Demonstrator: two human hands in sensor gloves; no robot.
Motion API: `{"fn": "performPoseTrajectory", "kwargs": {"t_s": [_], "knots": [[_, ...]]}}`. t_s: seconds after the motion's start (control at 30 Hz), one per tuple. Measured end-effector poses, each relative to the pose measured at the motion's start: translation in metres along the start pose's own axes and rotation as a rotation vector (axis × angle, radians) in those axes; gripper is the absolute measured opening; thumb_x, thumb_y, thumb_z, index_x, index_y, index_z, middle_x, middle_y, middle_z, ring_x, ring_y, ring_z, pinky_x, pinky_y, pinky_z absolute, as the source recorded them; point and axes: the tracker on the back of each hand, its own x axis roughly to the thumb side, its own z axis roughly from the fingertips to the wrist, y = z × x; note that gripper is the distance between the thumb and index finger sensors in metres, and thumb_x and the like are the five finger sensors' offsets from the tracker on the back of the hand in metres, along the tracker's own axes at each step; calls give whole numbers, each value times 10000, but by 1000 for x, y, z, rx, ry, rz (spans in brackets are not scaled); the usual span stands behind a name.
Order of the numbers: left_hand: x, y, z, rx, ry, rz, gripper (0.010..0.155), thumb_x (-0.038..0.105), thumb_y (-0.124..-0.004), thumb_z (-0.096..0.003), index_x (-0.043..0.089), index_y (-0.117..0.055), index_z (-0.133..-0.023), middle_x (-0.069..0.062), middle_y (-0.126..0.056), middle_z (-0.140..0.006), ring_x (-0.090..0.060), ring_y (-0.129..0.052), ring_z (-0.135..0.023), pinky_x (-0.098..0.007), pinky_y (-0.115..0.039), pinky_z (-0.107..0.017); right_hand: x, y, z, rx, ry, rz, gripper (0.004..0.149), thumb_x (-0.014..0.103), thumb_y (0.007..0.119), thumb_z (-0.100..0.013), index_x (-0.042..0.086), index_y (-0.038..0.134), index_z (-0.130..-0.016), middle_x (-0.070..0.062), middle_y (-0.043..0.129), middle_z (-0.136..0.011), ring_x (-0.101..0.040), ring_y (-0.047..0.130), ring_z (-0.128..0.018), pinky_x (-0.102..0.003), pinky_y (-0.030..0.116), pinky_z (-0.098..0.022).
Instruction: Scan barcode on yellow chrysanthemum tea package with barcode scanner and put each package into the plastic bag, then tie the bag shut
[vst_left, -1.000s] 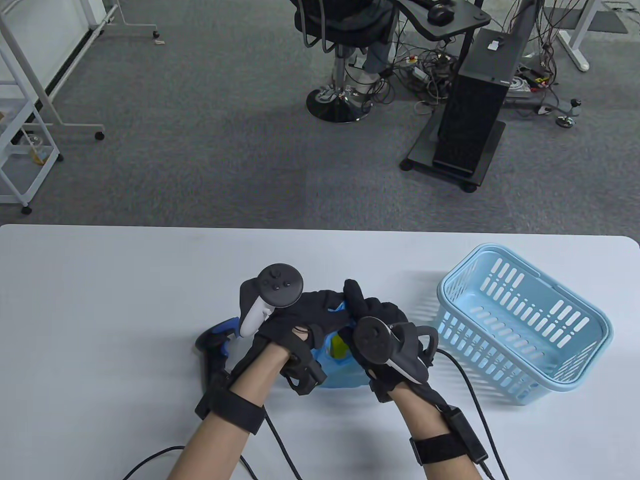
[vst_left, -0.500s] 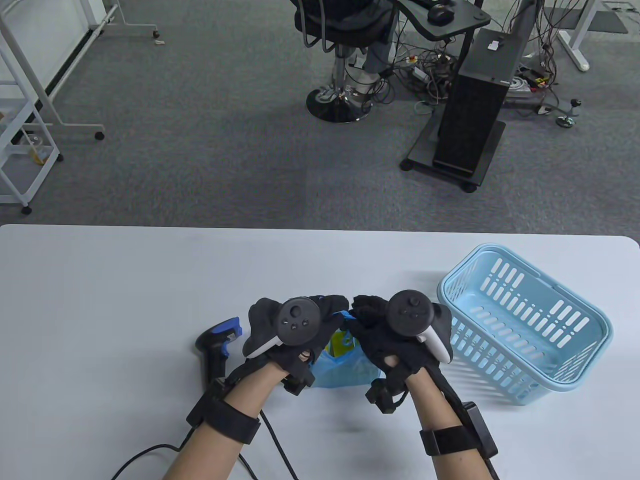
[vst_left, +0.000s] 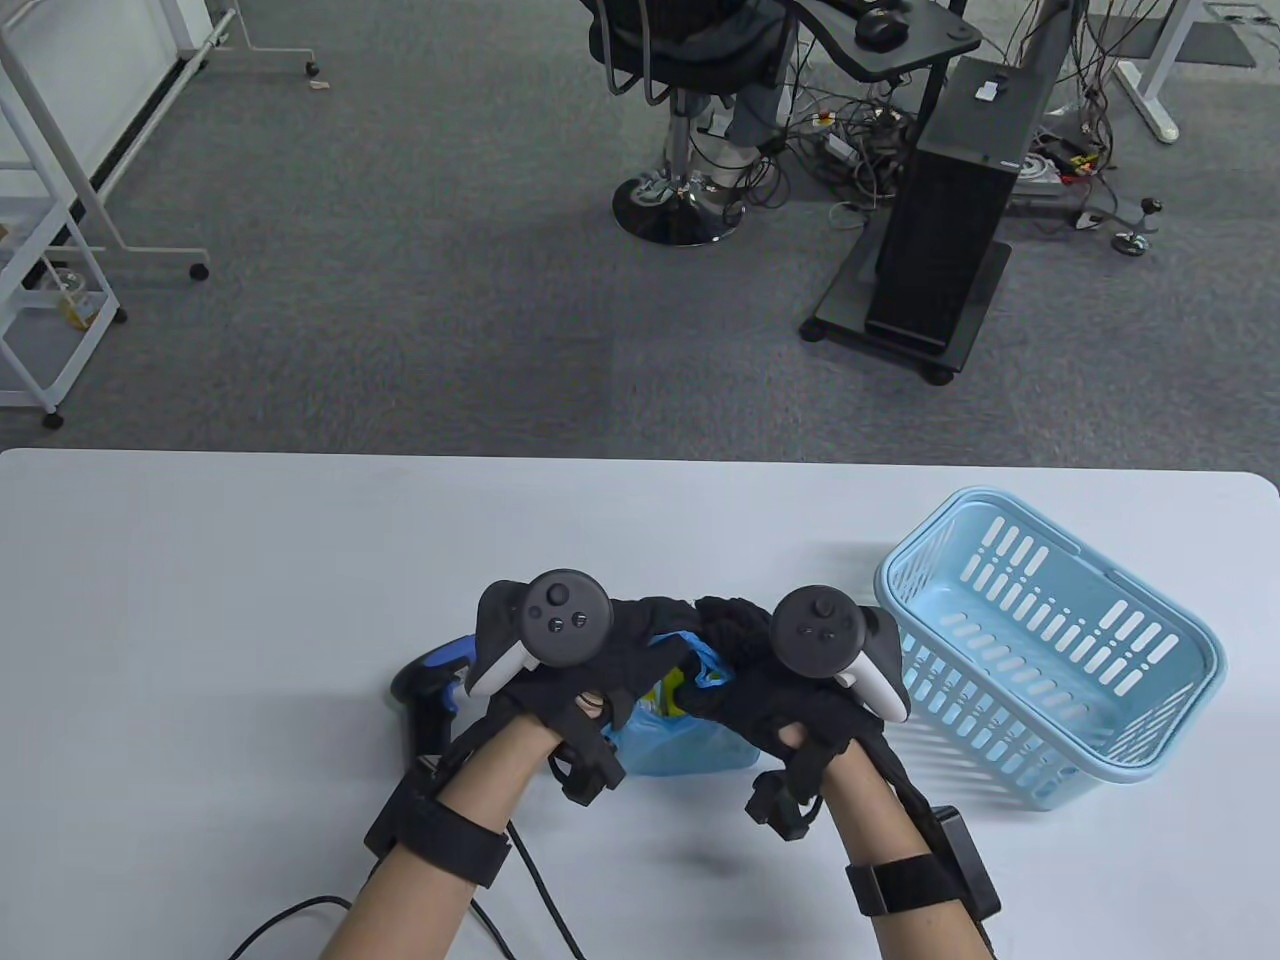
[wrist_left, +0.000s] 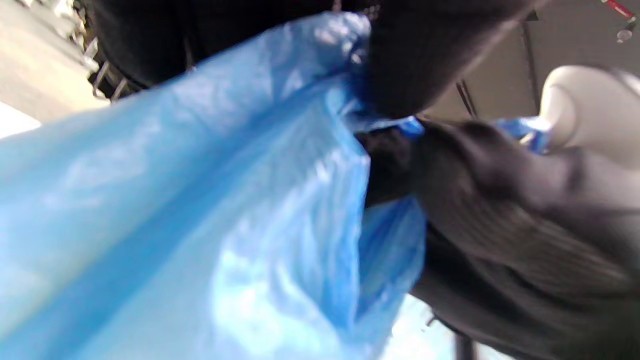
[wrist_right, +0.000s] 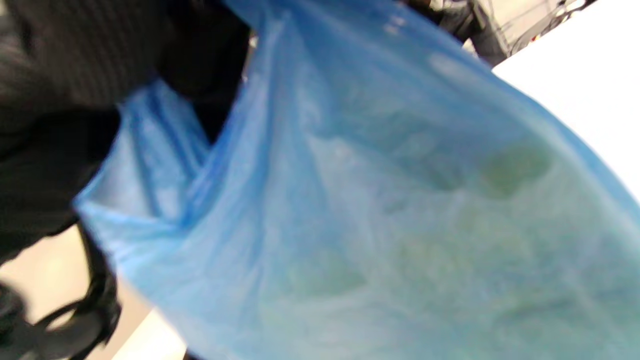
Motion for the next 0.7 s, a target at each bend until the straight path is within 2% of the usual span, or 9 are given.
{"fn": "performPoseTrajectory", "kwargs": {"t_s": [0.07,0.1,0.2,0.27,0.4,0.5,0.6,0.7], "knots": [[-2,1,2,12,-20,49,560,492,-752,-506,151,-888,-929,-110,-1027,-797,-362,-992,-774,-591,-729,-583,-3,0,1,-32,-3,-36,496,543,690,-360,219,874,-687,-128,563,-1073,-424,442,-1029,-709,348,-690],[-3,2,3,9,-15,60,566,489,-745,-509,143,-883,-935,-120,-1020,-807,-373,-982,-782,-596,-722,-584,-5,0,2,-59,2,-56,524,544,642,-377,218,885,-707,-133,581,-1066,-428,456,-1024,-704,366,-688],[-5,3,7,30,16,-18,573,474,-748,-508,114,-876,-935,-146,-1014,-807,-392,-971,-785,-603,-711,-589,-9,0,5,-118,19,-63,600,506,580,-399,220,870,-840,-156,605,-1059,-445,504,-1003,-690,409,-686],[-6,4,11,51,48,-118,561,458,-738,-513,115,-877,-935,-146,-1009,-812,-395,-963,-794,-608,-699,-599,-12,-3,9,-162,29,-1,608,497,574,-405,252,829,-899,-139,635,-1050,-427,577,-984,-645,512,-683],[-13,-2,15,71,99,-337,471,453,-686,-519,174,-919,-817,-51,-1050,-639,-294,-1047,-605,-522,-794,-501,-16,-10,18,-310,37,86,518,457,624,-399,248,912,-777,-86,778,-943,-363,742,-891,-565,648,-634],[-19,-10,19,88,128,-424,466,484,-618,-515,208,-909,-753,7,-1019,-551,-233,-1042,-512,-489,-812,-462,-19,-14,28,-413,77,235,467,444,632,-395,236,942,-675,-30,890,-747,-277,879,-709,-474,763,-528],[-31,-16,25,108,154,-400,471,498,-580,-512,223,-907,-709,35,-998,-492,-197,-1031,-452,-474,-819,-437,-27,-12,37,-380,148,302,464,460,615,-401,231,951,-625,-3,916,-649,-234,918,-599,-415,805,-450],[-42,-21,32,116,182,-348,481,507,-563,-505,227,-913,-682,44,-993,-465,-188,-1026,-430,-472,-820,-429,-43,-10,40,-342,224,209,465,464,618,-400,217,967,-584,-8,931,-594,-224,931,-538,-399,815,-402]]}}
